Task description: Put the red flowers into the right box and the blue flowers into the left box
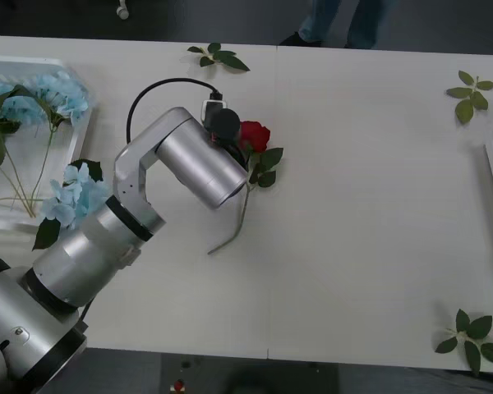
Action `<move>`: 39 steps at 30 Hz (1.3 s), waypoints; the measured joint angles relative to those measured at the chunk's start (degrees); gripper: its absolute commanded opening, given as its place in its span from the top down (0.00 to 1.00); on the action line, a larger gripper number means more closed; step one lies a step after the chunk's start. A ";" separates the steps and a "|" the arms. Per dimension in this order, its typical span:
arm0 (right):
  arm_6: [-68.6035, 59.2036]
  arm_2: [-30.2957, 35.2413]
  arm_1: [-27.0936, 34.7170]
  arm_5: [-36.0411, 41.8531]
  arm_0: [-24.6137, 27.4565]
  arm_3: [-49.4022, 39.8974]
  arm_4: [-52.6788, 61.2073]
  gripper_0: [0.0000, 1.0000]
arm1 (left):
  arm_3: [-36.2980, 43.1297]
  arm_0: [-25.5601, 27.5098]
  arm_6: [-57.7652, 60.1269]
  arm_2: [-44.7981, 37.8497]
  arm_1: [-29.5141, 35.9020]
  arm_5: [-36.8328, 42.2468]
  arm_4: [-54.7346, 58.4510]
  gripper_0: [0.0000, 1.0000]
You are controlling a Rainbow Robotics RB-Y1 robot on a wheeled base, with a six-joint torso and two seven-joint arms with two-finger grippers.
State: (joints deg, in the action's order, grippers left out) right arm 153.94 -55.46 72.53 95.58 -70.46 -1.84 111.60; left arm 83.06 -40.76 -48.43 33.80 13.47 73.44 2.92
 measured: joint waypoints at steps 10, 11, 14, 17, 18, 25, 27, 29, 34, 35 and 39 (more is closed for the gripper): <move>-28.04 -3.70 1.41 3.46 -5.46 -20.73 12.85 0.00 | -5.45 -0.54 1.89 4.29 -0.05 -10.73 0.58 0.00; -29.29 -3.73 1.41 2.74 -5.21 -23.31 13.00 0.00 | -5.45 -0.54 1.93 4.56 -0.05 -10.85 1.03 0.00; -29.78 -3.76 2.23 -0.90 -4.31 -32.48 13.78 0.00 | -5.46 -0.54 2.39 5.65 -0.05 -11.70 1.98 0.00; -39.65 -3.88 5.11 -6.99 -2.52 -45.66 15.27 0.00 | -5.48 -0.54 2.92 7.52 -0.05 -12.61 2.00 0.00; -44.35 -3.99 6.11 -8.97 -1.88 -49.68 15.28 0.00 | -5.48 -0.54 3.16 8.19 -0.05 -12.67 2.00 0.00; -51.88 -6.09 9.04 -16.81 -0.18 -65.41 14.38 0.00 | -5.49 -0.54 4.51 11.90 -0.05 -12.65 1.94 0.00; -52.86 -6.35 9.05 -19.05 -0.18 -69.06 12.30 0.00 | -5.52 -0.54 4.88 12.65 -0.05 -12.10 1.67 0.00; -55.68 -6.35 9.09 -21.15 -0.18 -73.95 9.69 0.00 | -5.53 -0.54 5.08 13.40 -0.05 -11.01 0.85 0.00; -64.30 -6.35 9.42 -23.16 -0.18 -85.31 3.67 0.00 | -5.93 -0.54 5.46 14.95 -0.05 -9.11 -0.81 0.00; -65.30 -6.35 9.69 -23.77 -0.18 -87.64 2.65 0.00 | -6.40 -0.54 5.47 15.22 -0.05 -9.10 -1.23 0.00; -70.01 -6.35 11.22 -25.43 -0.18 -95.92 -1.23 0.00 | -9.06 -0.57 5.70 15.65 -0.08 -10.00 -2.34 0.00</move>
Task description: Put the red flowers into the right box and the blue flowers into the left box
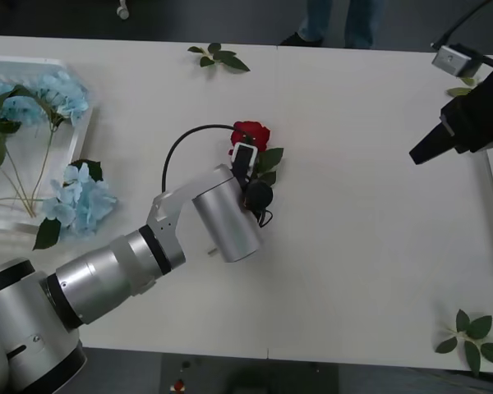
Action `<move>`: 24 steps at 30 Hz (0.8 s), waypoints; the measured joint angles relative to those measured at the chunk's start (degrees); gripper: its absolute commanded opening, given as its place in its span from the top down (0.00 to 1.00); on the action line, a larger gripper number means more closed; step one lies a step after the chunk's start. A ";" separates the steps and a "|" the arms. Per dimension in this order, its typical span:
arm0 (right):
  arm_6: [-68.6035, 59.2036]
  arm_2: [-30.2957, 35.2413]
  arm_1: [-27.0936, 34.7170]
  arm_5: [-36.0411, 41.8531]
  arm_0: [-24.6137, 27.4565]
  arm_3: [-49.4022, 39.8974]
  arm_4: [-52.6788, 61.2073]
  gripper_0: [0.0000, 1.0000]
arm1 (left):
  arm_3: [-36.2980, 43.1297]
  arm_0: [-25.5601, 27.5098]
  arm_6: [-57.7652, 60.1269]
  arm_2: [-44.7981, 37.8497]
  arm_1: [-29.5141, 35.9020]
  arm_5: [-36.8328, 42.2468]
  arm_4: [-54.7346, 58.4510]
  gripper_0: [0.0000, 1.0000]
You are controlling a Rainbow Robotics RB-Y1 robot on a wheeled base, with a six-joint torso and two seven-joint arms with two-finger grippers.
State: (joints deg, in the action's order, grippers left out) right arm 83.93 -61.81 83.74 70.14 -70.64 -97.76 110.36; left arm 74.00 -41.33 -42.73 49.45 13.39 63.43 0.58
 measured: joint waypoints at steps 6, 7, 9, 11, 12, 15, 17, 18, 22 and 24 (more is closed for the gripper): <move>-6.62 0.00 0.42 -2.20 0.01 -7.69 -6.82 0.00 | -2.51 -0.48 0.33 0.00 -0.01 -5.61 -2.10 0.00; -6.87 0.00 0.39 -2.83 0.06 -8.36 -8.03 0.00 | -3.00 -0.83 0.44 0.00 -0.02 -6.22 -2.11 0.00; -7.02 0.00 0.17 -5.31 0.68 -9.35 -11.23 0.00 | -3.95 -1.62 0.90 0.00 -0.03 -6.67 -2.10 0.00; -7.02 0.00 -0.21 -8.65 2.33 -9.79 -13.62 0.00 | -4.61 -2.12 1.57 0.00 -0.05 -6.73 -2.10 0.02; -7.02 0.01 -0.45 -10.02 3.43 -9.93 -14.49 0.00 | -4.73 -2.19 1.88 0.00 -0.05 -6.78 -2.10 0.27; -7.03 0.03 -1.08 -12.83 7.17 -10.39 -17.25 0.00 | -4.84 -2.18 2.05 0.00 -0.05 -7.38 -2.10 1.00; -7.03 0.03 -1.18 -13.42 9.41 -10.95 -19.14 0.00 | -4.91 -2.18 2.05 0.00 -0.05 -7.40 -2.10 1.00; -7.03 0.03 -1.18 -13.42 10.41 -11.19 -20.19 0.00 | -4.94 -2.18 2.05 0.00 -0.05 -7.40 -2.10 1.00; -7.03 0.03 -1.18 -13.42 12.97 -11.28 -22.99 0.00 | -4.96 -2.18 2.05 0.00 -0.05 -7.40 -2.10 1.00; -7.03 0.03 -1.19 -13.42 13.62 -11.28 -25.02 0.00 | -4.97 -2.18 2.06 0.00 -0.05 -7.40 -2.10 1.00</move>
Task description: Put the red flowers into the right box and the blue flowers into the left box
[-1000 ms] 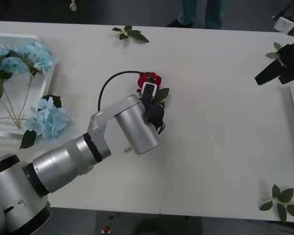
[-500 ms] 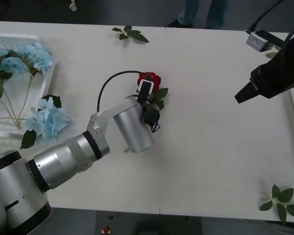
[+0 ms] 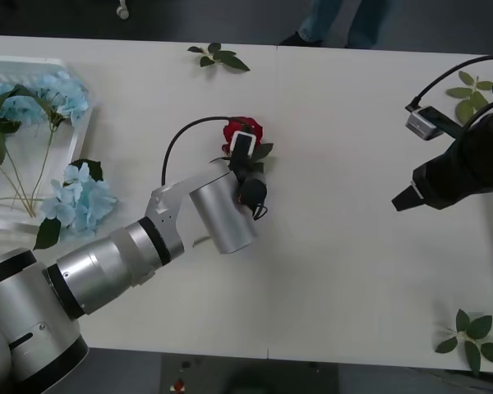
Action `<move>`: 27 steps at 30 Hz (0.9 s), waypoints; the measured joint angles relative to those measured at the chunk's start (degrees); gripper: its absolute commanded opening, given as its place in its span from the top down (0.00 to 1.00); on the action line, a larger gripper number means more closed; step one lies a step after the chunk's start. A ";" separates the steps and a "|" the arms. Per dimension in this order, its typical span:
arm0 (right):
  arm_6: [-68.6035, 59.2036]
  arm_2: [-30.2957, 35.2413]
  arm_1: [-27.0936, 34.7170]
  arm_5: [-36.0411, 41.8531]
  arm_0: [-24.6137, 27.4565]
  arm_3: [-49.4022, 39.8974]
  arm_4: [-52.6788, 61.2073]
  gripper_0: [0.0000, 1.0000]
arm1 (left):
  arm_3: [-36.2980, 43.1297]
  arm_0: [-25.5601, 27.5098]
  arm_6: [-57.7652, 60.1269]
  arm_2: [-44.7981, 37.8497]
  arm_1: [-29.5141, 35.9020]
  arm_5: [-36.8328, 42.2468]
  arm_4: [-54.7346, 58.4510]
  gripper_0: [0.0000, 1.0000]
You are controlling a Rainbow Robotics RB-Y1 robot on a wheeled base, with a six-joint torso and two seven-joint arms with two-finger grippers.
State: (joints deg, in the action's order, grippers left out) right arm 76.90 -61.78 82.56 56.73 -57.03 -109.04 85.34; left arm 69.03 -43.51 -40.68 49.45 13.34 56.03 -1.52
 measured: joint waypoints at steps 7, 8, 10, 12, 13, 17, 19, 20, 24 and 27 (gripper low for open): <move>-0.03 0.00 -0.15 0.00 1.46 0.00 -4.99 0.00 | -0.04 0.00 0.00 0.00 0.00 0.00 0.00 1.00; -0.05 0.00 -0.15 0.00 1.48 0.00 -5.09 0.00 | -0.05 0.00 0.00 0.00 0.00 0.00 0.03 1.00; -0.07 0.00 -0.15 0.00 1.48 0.00 -5.09 0.00 | -0.06 0.00 0.00 0.00 0.00 0.00 0.54 1.00; -0.08 0.00 -0.15 -0.10 1.48 0.00 -5.08 0.00 | -0.08 0.00 0.00 0.00 0.00 0.00 1.09 1.00; -0.08 0.00 -0.15 -0.51 1.48 0.00 -5.04 0.00 | -0.07 0.00 0.00 0.00 0.03 0.01 1.22 1.00; -0.09 0.00 -0.15 -2.12 1.48 0.00 -4.89 0.00 | 2.39 0.00 -0.04 -0.09 0.98 4.18 3.99 1.00; -0.10 0.00 -0.15 -2.12 1.48 0.00 -4.39 0.00 | 6.48 0.00 -0.53 -0.58 2.41 9.21 7.15 1.00; -0.10 0.00 -0.15 -2.18 1.48 -0.02 -4.11 0.00 | 8.99 0.01 -1.20 -1.13 3.37 11.57 8.72 1.00; -0.11 0.00 -0.15 -3.14 1.48 -0.17 -3.79 0.00 | 19.73 0.03 -4.77 -4.10 7.51 20.51 14.62 1.00; -0.12 0.00 -0.14 -3.22 1.48 -0.63 -3.73 0.00 | 26.72 0.03 -4.94 -6.03 10.70 24.97 18.54 1.00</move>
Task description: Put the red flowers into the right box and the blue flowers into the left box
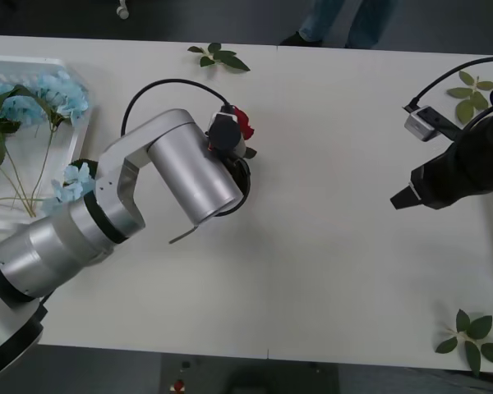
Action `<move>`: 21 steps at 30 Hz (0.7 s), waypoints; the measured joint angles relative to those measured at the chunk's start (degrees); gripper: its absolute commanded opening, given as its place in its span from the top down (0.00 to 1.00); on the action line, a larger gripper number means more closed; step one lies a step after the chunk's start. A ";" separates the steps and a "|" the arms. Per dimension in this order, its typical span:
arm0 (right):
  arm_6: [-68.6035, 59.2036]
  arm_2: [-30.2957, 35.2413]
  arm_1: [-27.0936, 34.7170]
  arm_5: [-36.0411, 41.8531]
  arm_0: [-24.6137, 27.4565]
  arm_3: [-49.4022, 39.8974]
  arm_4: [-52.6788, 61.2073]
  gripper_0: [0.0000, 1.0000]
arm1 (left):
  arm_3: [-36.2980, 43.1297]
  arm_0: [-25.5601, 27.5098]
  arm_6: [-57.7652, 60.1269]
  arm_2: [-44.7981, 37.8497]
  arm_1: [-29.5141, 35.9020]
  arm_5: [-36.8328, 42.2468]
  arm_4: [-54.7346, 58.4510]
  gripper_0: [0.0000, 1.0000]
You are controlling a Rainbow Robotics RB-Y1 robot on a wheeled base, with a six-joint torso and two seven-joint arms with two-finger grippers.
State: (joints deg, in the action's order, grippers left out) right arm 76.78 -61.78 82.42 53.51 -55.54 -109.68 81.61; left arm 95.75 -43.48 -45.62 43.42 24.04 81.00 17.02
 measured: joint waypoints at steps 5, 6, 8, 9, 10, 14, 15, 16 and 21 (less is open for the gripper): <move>-0.02 0.02 0.14 -1.04 -0.50 -1.16 1.31 0.00 | 9.54 0.00 -0.03 -4.71 4.48 5.69 6.57 1.00; -0.03 0.02 0.15 -0.54 -0.98 -1.37 1.93 0.00 | 11.22 0.00 -0.13 -5.87 5.25 6.40 7.95 1.00; -0.04 0.01 0.27 0.15 -2.49 -1.56 4.78 0.00 | 14.48 0.00 -1.51 -9.04 6.98 8.01 11.66 1.00; -0.05 0.01 0.48 0.20 -3.37 -1.58 6.72 0.00 | 15.73 0.00 -3.00 -10.81 7.71 8.93 13.65 1.00; -0.06 0.01 0.82 0.16 -4.37 -1.59 8.76 0.00 | 17.00 0.00 -5.25 -12.88 8.40 10.07 15.98 1.00; -0.15 0.00 2.93 -0.19 -8.22 -2.09 16.55 0.00 | 19.28 0.01 -14.71 -22.33 9.91 14.20 23.68 1.00; -0.23 0.01 3.63 -0.67 -9.14 -2.32 19.30 0.00 | 19.31 0.01 -16.55 -25.20 9.94 15.19 26.24 1.00; -0.36 0.01 4.32 -1.36 -10.03 -2.59 22.14 0.00 | 19.30 0.02 -18.38 -28.08 9.92 16.03 28.77 1.00; -2.01 0.03 7.75 -3.92 -13.60 -3.51 33.12 0.00 | 18.82 0.06 -33.60 -41.39 9.50 17.33 38.94 1.00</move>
State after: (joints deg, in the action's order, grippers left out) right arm 74.77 -61.75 90.17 49.58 -69.14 -113.18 114.73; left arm 114.56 -43.42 -79.22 2.03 33.53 98.33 55.96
